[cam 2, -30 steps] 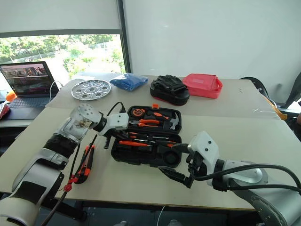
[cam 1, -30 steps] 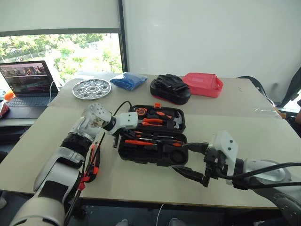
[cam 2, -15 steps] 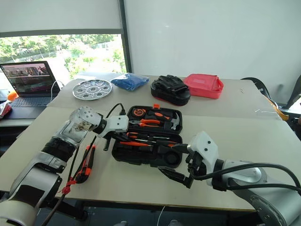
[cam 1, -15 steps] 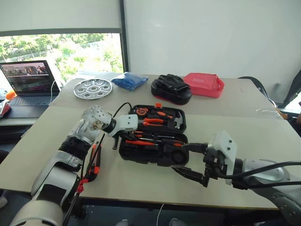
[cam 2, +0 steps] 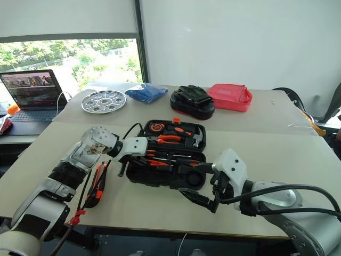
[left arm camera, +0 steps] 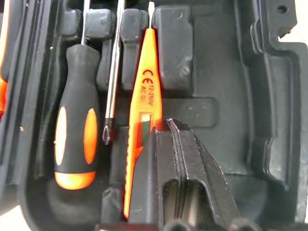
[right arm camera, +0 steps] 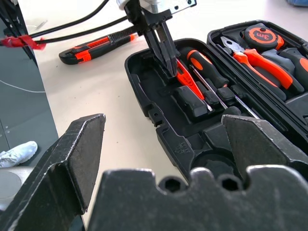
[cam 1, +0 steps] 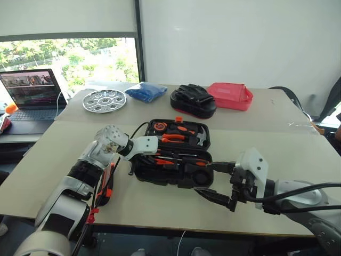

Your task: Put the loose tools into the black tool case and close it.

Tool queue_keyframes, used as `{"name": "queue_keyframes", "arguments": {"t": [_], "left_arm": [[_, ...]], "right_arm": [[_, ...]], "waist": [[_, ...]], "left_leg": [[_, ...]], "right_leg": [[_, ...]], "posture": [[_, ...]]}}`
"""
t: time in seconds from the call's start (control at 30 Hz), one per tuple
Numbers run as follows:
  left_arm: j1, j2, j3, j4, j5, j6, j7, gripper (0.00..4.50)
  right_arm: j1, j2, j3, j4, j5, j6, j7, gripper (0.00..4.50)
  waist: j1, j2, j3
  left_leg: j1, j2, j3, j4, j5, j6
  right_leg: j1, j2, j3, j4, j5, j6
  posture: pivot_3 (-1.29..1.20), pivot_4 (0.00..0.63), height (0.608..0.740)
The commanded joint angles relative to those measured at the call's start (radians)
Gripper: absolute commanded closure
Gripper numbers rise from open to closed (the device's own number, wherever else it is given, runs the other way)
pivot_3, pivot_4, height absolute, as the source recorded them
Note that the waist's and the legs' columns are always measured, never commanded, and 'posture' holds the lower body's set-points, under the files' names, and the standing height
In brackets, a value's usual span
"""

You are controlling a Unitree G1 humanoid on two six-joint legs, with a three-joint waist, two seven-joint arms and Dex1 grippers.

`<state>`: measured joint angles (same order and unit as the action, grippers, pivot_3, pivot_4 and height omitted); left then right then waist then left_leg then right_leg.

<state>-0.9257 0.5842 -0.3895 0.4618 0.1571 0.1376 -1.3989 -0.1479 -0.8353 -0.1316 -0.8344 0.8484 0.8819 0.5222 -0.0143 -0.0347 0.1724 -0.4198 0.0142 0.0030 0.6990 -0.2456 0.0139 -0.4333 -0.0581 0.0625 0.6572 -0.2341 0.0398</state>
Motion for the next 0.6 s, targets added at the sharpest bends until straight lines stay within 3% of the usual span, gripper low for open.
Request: {"name": "queue_keyframes", "arguments": {"t": [0.03,0.3,0.6], "left_arm": [[-0.025,-0.010,0.009,0.019,-0.001,0.014,0.018,4.48],[-0.094,0.008,0.065,0.039,-0.105,0.131,-0.096,4.48],[-0.089,-0.026,0.017,0.129,-0.041,-0.011,-0.012,4.48]], "right_arm": [[-0.016,0.004,-0.014,-0.012,0.020,-0.011,0.001,0.00],[-0.012,-0.001,-0.019,-0.012,0.017,-0.012,0.007,0.00],[-0.015,-0.002,-0.018,-0.009,0.016,-0.013,0.013,0.00]], "waist": [[0.000,0.000,0.000],[0.000,0.000,0.000],[0.001,0.000,0.000]], "left_leg": [[0.000,0.000,0.000,0.000,0.000,0.000],[0.000,0.000,0.000,0.000,0.000,0.000],[0.000,0.000,0.000,0.000,0.000,0.000]], "right_leg": [[0.000,0.000,0.000,0.000,0.000,0.000],[0.000,0.000,0.000,0.000,0.000,0.000],[0.000,0.000,0.000,-0.001,0.000,0.000]], "posture": [[0.00,0.150,0.740],[0.00,0.150,0.740],[0.00,0.150,0.740]]}}
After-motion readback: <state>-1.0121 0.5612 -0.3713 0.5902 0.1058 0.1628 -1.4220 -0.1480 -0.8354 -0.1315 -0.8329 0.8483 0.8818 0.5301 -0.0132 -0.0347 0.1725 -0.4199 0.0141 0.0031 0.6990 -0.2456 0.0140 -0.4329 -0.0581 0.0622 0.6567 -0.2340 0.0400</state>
